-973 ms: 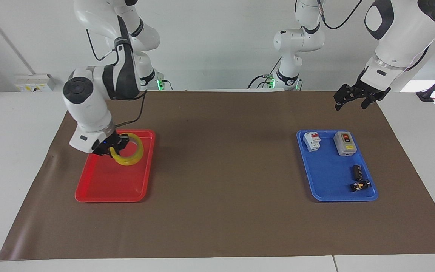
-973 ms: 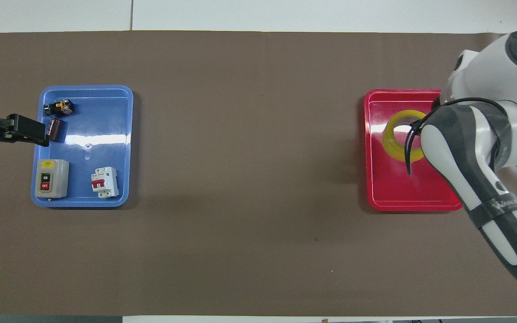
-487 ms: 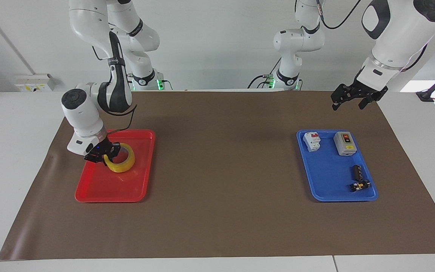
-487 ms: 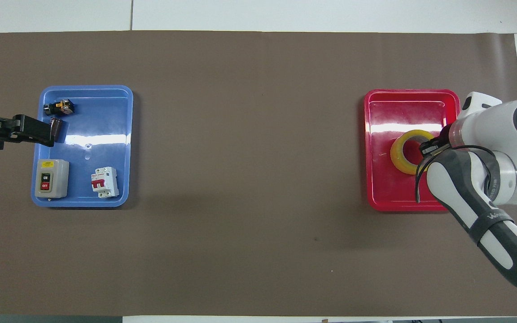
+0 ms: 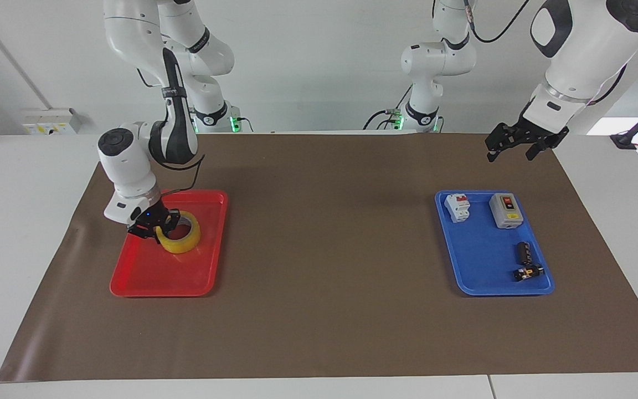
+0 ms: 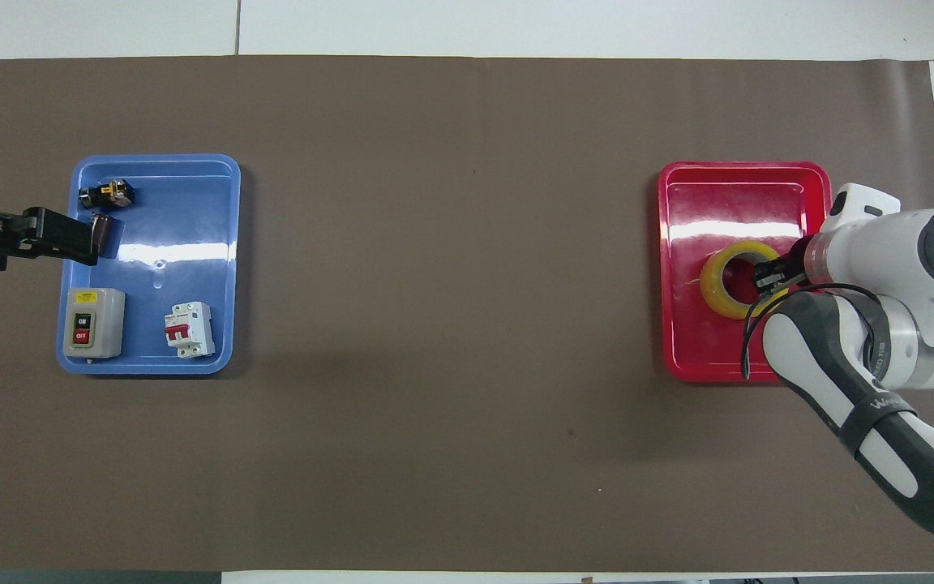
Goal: Place and move tape with both arms
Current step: 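Lower the tape into the red tray and open the right gripper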
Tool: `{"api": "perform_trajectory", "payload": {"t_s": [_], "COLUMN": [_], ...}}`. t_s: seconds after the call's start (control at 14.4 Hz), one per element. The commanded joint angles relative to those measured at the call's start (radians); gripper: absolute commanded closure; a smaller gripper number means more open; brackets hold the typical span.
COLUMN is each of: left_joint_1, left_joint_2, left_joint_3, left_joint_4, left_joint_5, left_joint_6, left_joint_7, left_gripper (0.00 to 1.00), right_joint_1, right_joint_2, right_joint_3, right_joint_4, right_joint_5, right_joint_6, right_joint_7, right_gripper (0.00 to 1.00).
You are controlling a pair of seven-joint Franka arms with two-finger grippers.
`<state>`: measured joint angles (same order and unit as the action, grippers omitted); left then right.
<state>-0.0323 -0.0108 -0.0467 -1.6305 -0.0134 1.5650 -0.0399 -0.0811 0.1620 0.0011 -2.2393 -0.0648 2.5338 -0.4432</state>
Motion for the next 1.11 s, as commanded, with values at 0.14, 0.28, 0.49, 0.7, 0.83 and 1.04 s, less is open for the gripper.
{"api": "perform_trajectory", "payload": {"t_s": [0.14, 0.28, 0.49, 0.7, 0.83, 1.04], "left_joint_1": [0.005, 0.008, 0.008, 0.008, 0.008, 0.008], "left_joint_2": [-0.009, -0.009, -0.011, -0.011, -0.009, -0.009], "left_joint_3": [0.008, 0.010, 0.010, 0.010, 0.010, 0.010], "left_joint_4": [-0.003, -0.003, -0.003, -0.003, -0.003, -0.003], "left_joint_5": [-0.016, -0.016, -0.016, -0.016, -0.016, -0.016], "left_joint_6": [0.003, 0.003, 0.003, 0.003, 0.003, 0.003], "left_joint_7": [0.006, 0.005, 0.006, 0.005, 0.005, 0.006], "left_gripper": [0.00, 0.00, 0.00, 0.00, 0.00, 0.00], "right_joint_1": [-0.022, -0.031, -0.031, -0.008, -0.005, 0.012], "right_joint_2": [-0.009, -0.009, -0.010, -0.059, -0.103, -0.200], "right_joint_3": [0.011, 0.011, 0.011, 0.014, 0.017, 0.036], "right_joint_4": [-0.043, -0.048, -0.028, 0.090, 0.179, 0.289], "right_joint_5": [0.011, 0.011, 0.011, 0.011, 0.010, 0.011], "right_joint_6": [0.062, 0.063, 0.031, -0.197, -0.381, -0.614], "right_joint_7": [-0.026, -0.025, -0.018, 0.026, 0.198, 0.395], "right_gripper": [1.00, 1.00, 0.00, 0.00, 0.00, 0.00]}}
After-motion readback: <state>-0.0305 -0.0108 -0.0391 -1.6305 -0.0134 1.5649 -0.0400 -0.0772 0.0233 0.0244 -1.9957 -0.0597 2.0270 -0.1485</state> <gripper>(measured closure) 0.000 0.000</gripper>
